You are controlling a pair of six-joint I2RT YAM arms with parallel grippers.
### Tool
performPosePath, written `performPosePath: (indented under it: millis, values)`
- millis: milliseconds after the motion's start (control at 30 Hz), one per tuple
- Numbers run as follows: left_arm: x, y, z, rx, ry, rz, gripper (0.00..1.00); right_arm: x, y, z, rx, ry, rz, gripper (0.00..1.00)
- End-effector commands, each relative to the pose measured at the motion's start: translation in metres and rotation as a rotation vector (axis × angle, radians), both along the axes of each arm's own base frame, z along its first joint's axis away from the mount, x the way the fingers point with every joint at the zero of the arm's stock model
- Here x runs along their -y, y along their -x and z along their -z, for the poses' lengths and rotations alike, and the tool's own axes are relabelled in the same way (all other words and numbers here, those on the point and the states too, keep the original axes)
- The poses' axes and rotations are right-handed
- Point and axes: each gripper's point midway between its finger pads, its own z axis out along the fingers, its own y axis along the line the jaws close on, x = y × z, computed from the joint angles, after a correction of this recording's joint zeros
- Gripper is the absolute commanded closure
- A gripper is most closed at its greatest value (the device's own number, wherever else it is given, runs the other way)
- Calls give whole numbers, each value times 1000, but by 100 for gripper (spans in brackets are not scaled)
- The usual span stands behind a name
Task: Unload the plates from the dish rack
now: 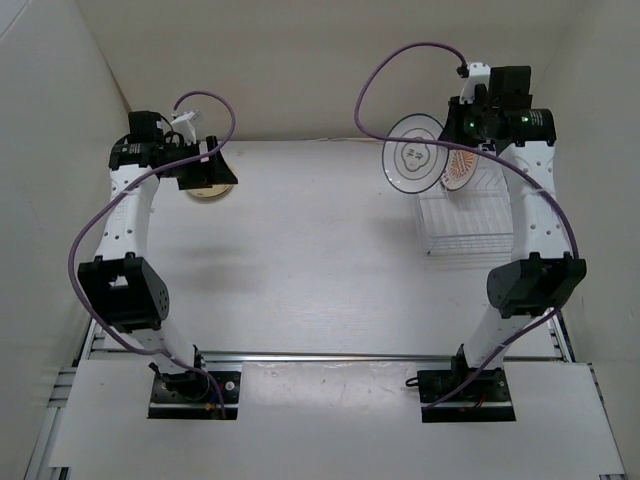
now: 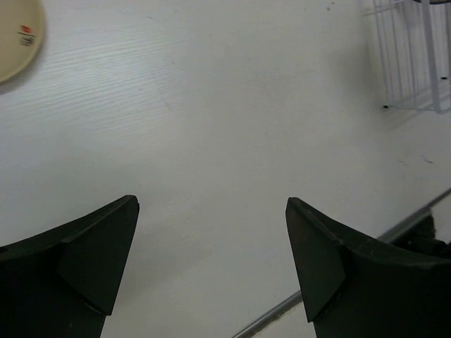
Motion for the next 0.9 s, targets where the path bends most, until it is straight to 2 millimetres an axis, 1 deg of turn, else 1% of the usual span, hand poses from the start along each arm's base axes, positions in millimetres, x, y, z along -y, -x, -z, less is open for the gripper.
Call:
performPosePath:
  millis: [0,33,67,133,167,200,233,267,300,367,400,433,500,600,633,667,767,800,833,867]
  values:
    - [24,-1,-16,-2,162,74,4,-42,28,-17,-3,-165,-172,100]
    - [27,-1,-19,-1,183,79,4,-48,36,-17,-16,-187,-211,100]
    - [32,-2,-21,-11,219,101,4,-57,46,-12,-59,-225,-251,100]
    - [37,-4,-16,-36,266,125,4,-74,61,-12,-91,-304,-350,100]
    - [44,-2,-20,-44,314,154,4,-92,77,-14,-127,-389,-445,100]
    - [47,-1,-24,-40,343,171,4,-100,87,-5,-181,-427,-476,100]
    - [50,-1,-22,-54,369,190,4,-113,97,-2,-201,-444,-537,100]
    - [56,1,-25,-66,421,225,4,-120,105,0,-225,-469,-574,100]
    - [59,4,-29,-76,449,238,4,-130,115,7,-281,-525,-618,100]
    - [63,4,-24,-99,497,271,5,-147,127,11,-309,-548,-698,100]
    - [67,10,-27,-107,534,302,7,-152,129,20,-348,-565,-715,100]
    - [68,10,-26,-115,548,311,7,-160,133,22,-365,-574,-739,100]
    - [73,14,-27,-126,570,335,8,-173,136,30,-413,-615,-780,100]
    - [85,21,-18,-161,563,355,8,-189,132,41,-455,-626,-813,100]
    - [85,21,-17,-153,559,360,8,-190,127,40,-445,-624,-817,100]
    - [90,23,-13,-167,552,364,8,-196,124,48,-467,-625,-824,100]
    - [98,24,-8,-182,545,377,9,-211,111,58,-468,-606,-839,100]
    - [97,23,-7,-183,538,371,9,-212,108,59,-476,-611,-832,100]
    - [100,23,-6,-185,530,374,9,-214,101,66,-485,-615,-825,100]
    - [100,23,-6,-185,530,374,9,-220,96,64,-459,-598,-840,100]
